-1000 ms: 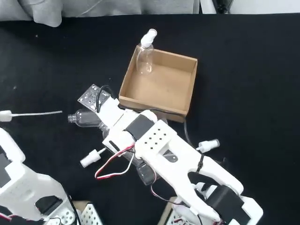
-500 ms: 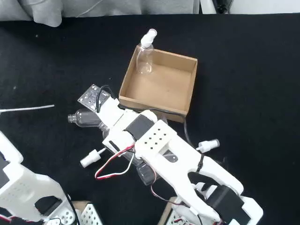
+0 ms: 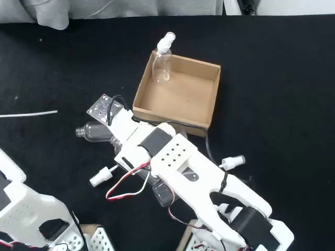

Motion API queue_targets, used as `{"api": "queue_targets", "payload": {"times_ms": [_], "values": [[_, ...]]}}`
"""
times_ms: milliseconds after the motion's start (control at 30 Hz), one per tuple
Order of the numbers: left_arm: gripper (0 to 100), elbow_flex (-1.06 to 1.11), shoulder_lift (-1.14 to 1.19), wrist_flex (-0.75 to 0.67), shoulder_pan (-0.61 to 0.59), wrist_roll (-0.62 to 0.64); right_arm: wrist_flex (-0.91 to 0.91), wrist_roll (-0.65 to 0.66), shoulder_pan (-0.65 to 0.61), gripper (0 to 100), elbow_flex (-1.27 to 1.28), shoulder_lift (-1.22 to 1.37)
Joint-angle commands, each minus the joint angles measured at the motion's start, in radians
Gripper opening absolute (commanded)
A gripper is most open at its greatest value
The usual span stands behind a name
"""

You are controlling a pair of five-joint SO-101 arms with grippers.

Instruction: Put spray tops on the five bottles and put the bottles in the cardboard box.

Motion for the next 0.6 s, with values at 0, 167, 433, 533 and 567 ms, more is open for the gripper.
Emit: {"api": "queue_targets", "payload": {"times_ms": [0, 167, 433, 533, 567], "values": [[3, -0.062, -0.015, 0.009, -0.002, -0.006, -0.028, 0.008, 0.021, 8.0, -0.044, -0.053], [3, -0.061, -0.031, 0.011, -0.004, -0.006, -0.023, 0.008, 0.021, 8.0, -0.044, -0.059], [3, 0.07, -0.242, 0.002, 0.048, -0.005, -0.026, 0.008, 0.021, 8.0, -0.044, -0.056], [3, 0.116, -0.302, 0.0, 0.074, -0.003, -0.026, 0.008, 0.021, 7.9, -0.044, -0.058], [3, 0.127, -0.319, 0.0, 0.076, -0.003, -0.026, 0.008, 0.021, 7.9, -0.044, -0.058]]}}
